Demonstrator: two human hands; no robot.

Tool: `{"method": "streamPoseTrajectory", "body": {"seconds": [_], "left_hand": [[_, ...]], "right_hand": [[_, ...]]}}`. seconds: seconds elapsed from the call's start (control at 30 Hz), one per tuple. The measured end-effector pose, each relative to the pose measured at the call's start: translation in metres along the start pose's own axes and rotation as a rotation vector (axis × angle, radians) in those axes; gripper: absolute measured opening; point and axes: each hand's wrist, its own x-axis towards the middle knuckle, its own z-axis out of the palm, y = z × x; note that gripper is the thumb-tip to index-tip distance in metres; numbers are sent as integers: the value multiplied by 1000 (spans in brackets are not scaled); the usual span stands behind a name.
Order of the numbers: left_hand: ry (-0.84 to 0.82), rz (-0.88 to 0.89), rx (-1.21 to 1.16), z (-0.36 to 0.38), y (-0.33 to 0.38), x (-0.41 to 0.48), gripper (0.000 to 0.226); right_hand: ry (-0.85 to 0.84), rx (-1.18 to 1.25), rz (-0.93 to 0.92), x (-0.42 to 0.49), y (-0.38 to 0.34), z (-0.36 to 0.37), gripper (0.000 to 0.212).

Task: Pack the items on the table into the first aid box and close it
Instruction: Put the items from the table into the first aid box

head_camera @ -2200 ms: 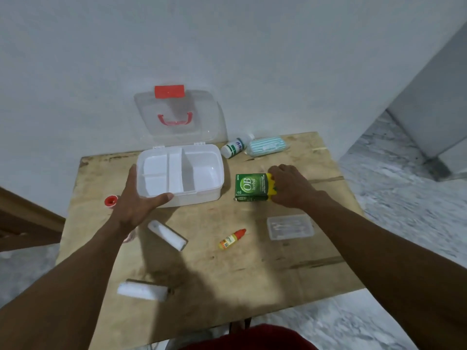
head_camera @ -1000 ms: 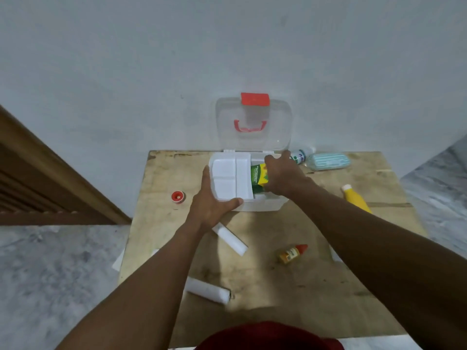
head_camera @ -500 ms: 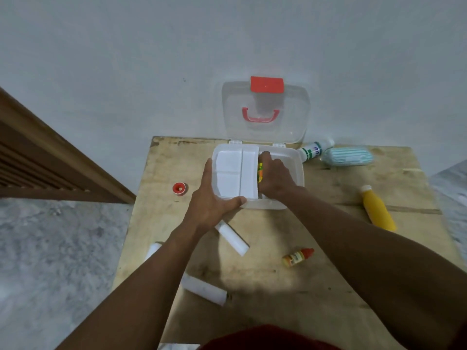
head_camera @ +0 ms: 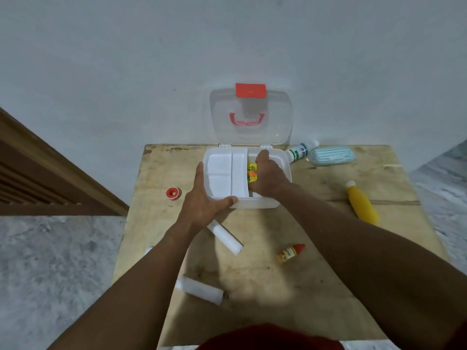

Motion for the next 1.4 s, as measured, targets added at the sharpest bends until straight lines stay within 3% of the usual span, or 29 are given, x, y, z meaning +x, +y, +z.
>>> {"method": "streamPoseTrajectory", "body": {"seconds": [0.27,0.4,0.53,0.83,1.1,1.27,1.4], "left_hand": [[-22,6,28,-3,-1,0,104],[-39,-14,40,-5,-3,0,106],[-63,-37,27,-7,1,-1,118],[-31,27,-20,-2,6,-5,90],[-7,-31,-35,2,23,-7,89],[7,-59,-18,8,36,-9,86],[-13,-79,-23,8,44,-8,88]], "right_hand": [[195,21,13,-52,6,-32,48],[267,18,55,-75,18,-46,40],[270,-9,125,-85,37,-59,48],[227,-184,116,-56,95,-78,41],[249,-383,19,-10,153,-106,44],[179,-442,36,19,170,-117,58],[125,-493,49,33,176,-113,55]]}}
